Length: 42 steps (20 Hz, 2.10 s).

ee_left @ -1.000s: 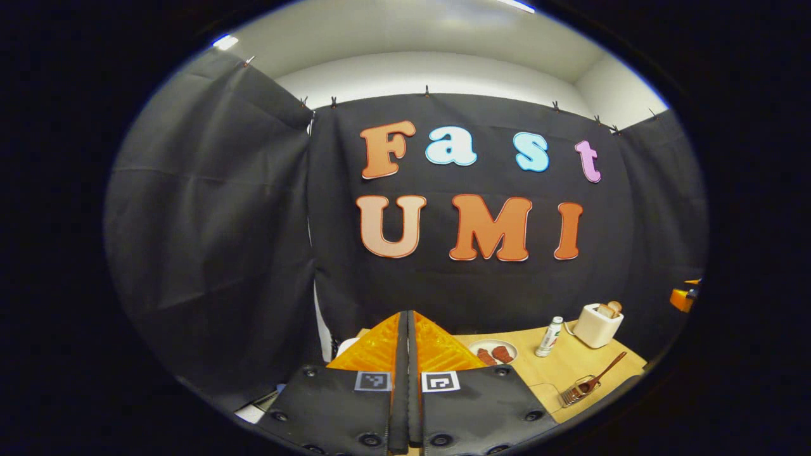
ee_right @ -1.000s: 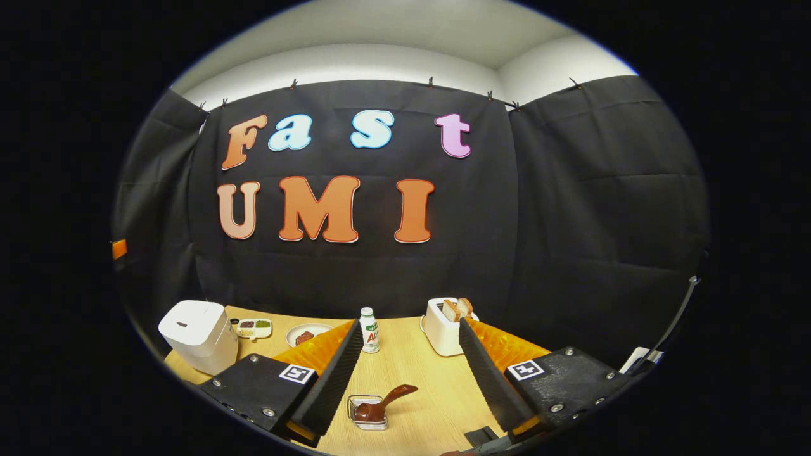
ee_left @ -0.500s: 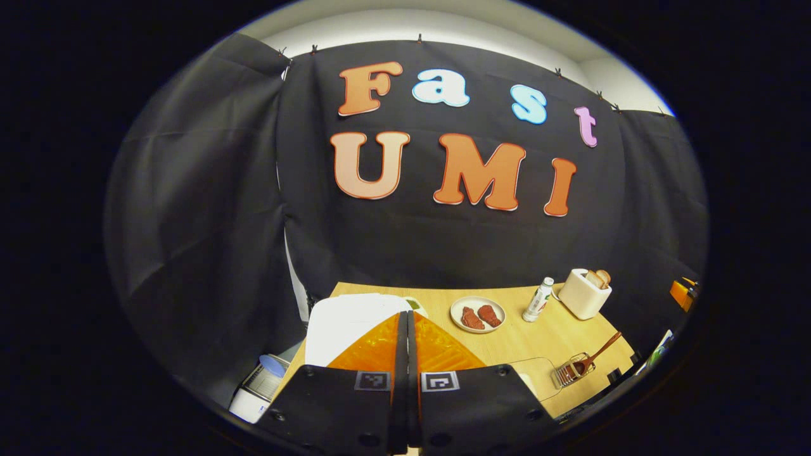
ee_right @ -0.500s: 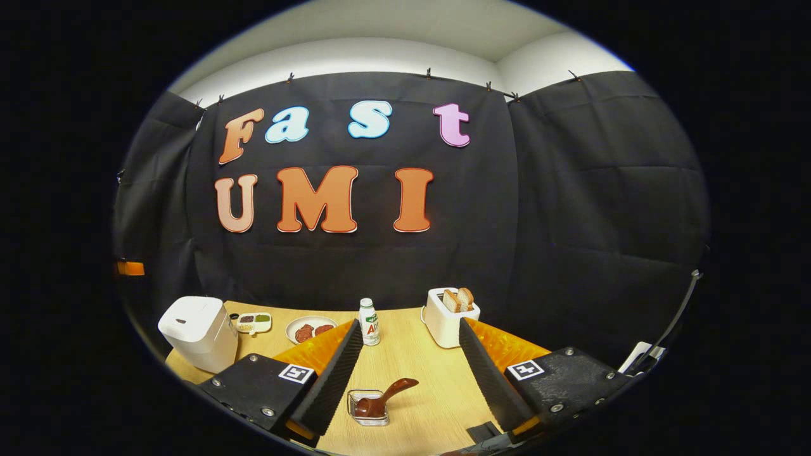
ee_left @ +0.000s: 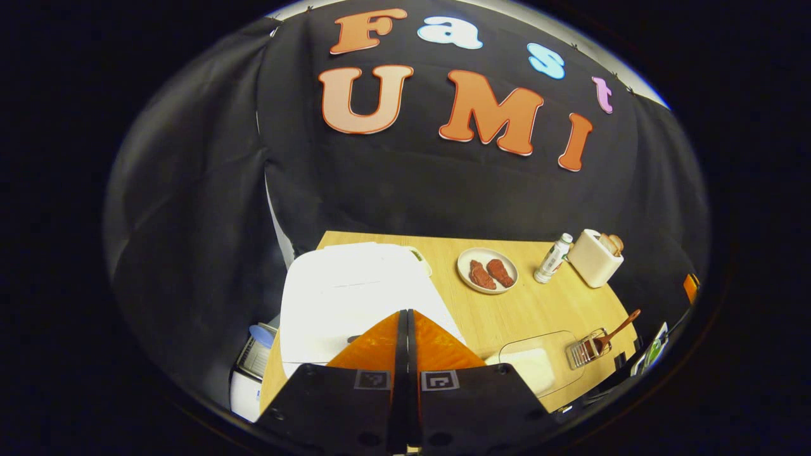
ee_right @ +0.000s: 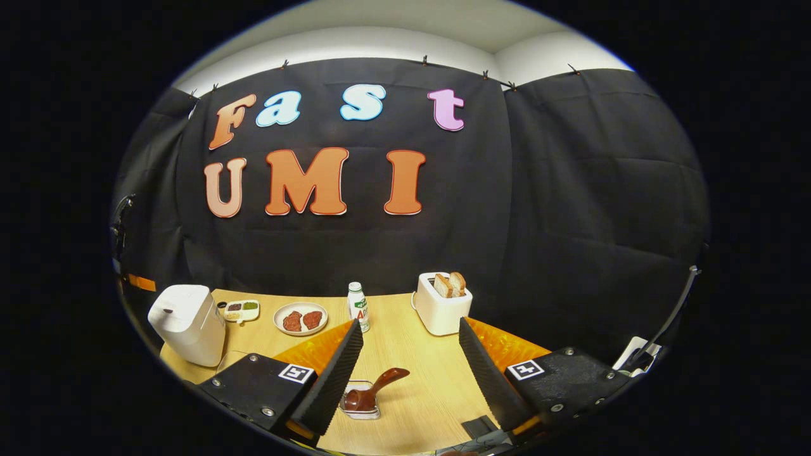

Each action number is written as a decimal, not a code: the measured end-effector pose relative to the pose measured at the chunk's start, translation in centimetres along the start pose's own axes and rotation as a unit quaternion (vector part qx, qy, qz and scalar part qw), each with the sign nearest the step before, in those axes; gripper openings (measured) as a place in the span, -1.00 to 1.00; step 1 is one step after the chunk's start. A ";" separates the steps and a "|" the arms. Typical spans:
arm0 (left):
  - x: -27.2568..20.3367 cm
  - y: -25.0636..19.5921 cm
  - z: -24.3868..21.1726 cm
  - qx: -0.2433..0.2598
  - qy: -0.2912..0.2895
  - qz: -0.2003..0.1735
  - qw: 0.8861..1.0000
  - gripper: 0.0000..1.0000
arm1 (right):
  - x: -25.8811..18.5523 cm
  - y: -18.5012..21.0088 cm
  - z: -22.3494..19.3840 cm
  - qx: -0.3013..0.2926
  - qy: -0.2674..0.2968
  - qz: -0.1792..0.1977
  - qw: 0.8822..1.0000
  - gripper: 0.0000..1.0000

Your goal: Close the left gripper, press the button to open the rice cooker; take a wooden spoon from the chopstick holder with the right hand, scoop a spoonful of rice and pour it into the rice cooker, then put the wooden spoon back into the chopstick holder.

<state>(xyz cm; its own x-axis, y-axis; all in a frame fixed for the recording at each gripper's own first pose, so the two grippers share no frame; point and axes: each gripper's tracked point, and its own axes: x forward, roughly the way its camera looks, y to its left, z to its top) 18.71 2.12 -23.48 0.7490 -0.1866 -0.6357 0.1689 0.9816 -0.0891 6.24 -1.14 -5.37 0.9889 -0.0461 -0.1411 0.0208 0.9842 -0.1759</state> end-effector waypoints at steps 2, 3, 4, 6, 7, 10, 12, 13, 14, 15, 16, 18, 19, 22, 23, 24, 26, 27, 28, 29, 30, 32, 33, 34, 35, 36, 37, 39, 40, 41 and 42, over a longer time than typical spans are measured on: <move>1.3 0.3 -1.2 -0.008 0.018 -0.004 1.000 -0.92 | 0.1 0.3 -0.4 0.000 0.004 -0.002 1.000 0.91; 2.0 0.2 -1.7 -0.014 0.026 -0.009 1.000 -0.91 | 0.0 0.3 -0.5 0.001 0.006 -0.003 1.000 0.91; 2.9 0.4 -2.3 -0.019 0.033 -0.010 0.999 -0.91 | 0.1 0.2 -0.7 0.000 0.008 -0.004 1.000 0.91; 3.9 1.3 -3.2 -0.023 0.044 -0.004 0.999 -0.91 | 0.1 0.1 -0.8 -0.001 0.010 -0.007 1.000 0.91; 4.3 1.7 -3.5 -0.025 0.049 -0.002 0.998 -0.92 | 0.1 0.1 -0.9 -0.001 0.012 -0.009 1.000 0.91; 5.1 2.0 -4.4 -0.028 0.061 -0.002 0.998 -0.91 | 0.1 0.0 -0.8 -0.001 0.014 -0.013 1.000 0.91; 5.3 2.2 -4.8 -0.024 0.066 -0.001 0.998 -0.91 | 0.0 -0.3 -0.8 -0.002 0.013 -0.015 1.000 0.90; 5.4 2.4 -5.1 -0.021 0.070 0.002 0.997 -0.92 | 0.0 -0.4 -0.8 -0.002 0.014 -0.016 1.000 0.91; 5.4 2.4 -5.2 -0.022 0.070 0.002 0.997 -0.92 | 0.0 -0.4 -0.8 -0.002 0.015 -0.016 1.000 0.91; 5.5 2.4 -5.1 -0.025 0.071 0.002 0.997 -0.92 | 0.0 -0.3 -0.8 -0.001 0.015 -0.016 1.000 0.91; 5.5 2.4 -5.2 -0.027 0.074 0.003 0.997 -0.92 | -0.1 -0.3 -0.8 0.001 0.017 -0.015 1.000 0.91; 5.8 2.4 -6.0 -0.030 0.090 0.004 0.995 -0.91 | -0.2 -0.2 -1.1 0.009 0.019 -0.011 1.000 0.92; 5.3 2.5 -5.6 -0.028 0.076 0.004 0.997 -0.91 | -0.2 -0.1 -1.2 0.012 0.018 -0.011 1.000 0.91; 5.6 2.3 -5.2 -0.031 0.065 0.011 0.997 -0.91 | -0.2 -0.2 -1.5 0.016 0.019 -0.009 1.000 0.91; 5.0 2.3 -4.2 -0.031 0.049 0.020 0.998 -0.91 | -0.2 -0.3 -1.4 0.015 0.017 -0.010 1.000 0.91; 4.2 2.3 -2.8 -0.023 0.025 0.031 0.999 -0.91 | -0.3 -0.6 -1.1 0.012 0.013 -0.015 1.000 0.90; 1.4 2.1 0.9 0.009 -0.028 0.054 0.998 -0.91 | -0.4 -1.2 -0.8 0.004 0.006 -0.021 1.000 0.90; 0.1 1.9 3.2 0.021 -0.056 0.064 0.996 -0.92 | -0.4 -1.3 -0.5 0.004 0.004 -0.021 1.000 0.91; -1.2 1.4 4.8 0.022 -0.075 0.064 0.995 -0.92 | -0.6 -1.4 -0.4 0.005 0.002 -0.021 1.000 0.90; -2.6 0.7 6.7 0.016 -0.096 0.060 0.993 -0.92 | -0.7 -1.5 -0.3 0.007 0.001 -0.020 1.000 0.90; -3.8 0.2 7.9 0.011 -0.114 0.057 0.992 -0.92 | -0.8 -1.5 -0.1 0.009 0.000 -0.019 1.000 0.91; -6.0 -0.5 9.4 0.007 -0.143 0.053 0.988 -0.93 | -0.8 -1.6 0.1 0.010 -0.003 -0.017 1.000 0.90; -7.1 -1.0 10.0 0.005 -0.153 0.050 0.987 -0.93 | -0.9 -1.6 0.2 0.009 -0.006 -0.016 1.000 0.91; -8.6 -1.4 10.5 0.002 -0.168 0.050 0.985 -0.92 | -0.9 -1.6 0.4 0.008 -0.008 -0.015 1.000 0.90; -9.7 -1.9 11.0 0.000 -0.182 0.049 0.982 -0.91 | -1.0 -1.8 0.6 0.008 -0.010 -0.015 1.000 0.90; -10.7 -2.4 10.9 0.000 -0.192 0.045 0.980 -0.93 | -1.1 -1.8 0.9 0.009 -0.013 -0.013 1.000 0.90; -11.8 -2.6 11.0 0.001 -0.199 0.046 0.979 -0.93 | -1.2 -1.7 1.1 0.010 -0.014 -0.010 1.000 0.90; -13.7 -2.5 11.3 0.002 -0.215 0.055 0.975 -0.93 | -1.4 -1.7 1.3 0.012 -0.018 -0.007 1.000 0.90; -14.6 -2.4 11.5 -0.001 -0.223 0.062 0.973 -0.93 | -1.5 -1.6 1.5 0.013 -0.020 -0.005 1.000 0.90; -15.4 -2.2 11.8 -0.007 -0.230 0.071 0.971 -0.93 | -1.7 -1.6 1.5 0.015 -0.021 -0.001 1.000 0.90; -15.9 -1.9 11.7 -0.013 -0.237 0.077 0.968 -0.92 | -1.7 -1.4 1.6 0.017 -0.022 0.002 1.000 0.90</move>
<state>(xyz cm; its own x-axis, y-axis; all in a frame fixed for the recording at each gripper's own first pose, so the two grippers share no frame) 13.96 2.73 -4.17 0.9750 -0.0288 -0.2204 0.0195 0.9988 -0.0441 4.73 -2.15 -3.38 0.9945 -0.0354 -0.0986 0.0212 0.9896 -0.1421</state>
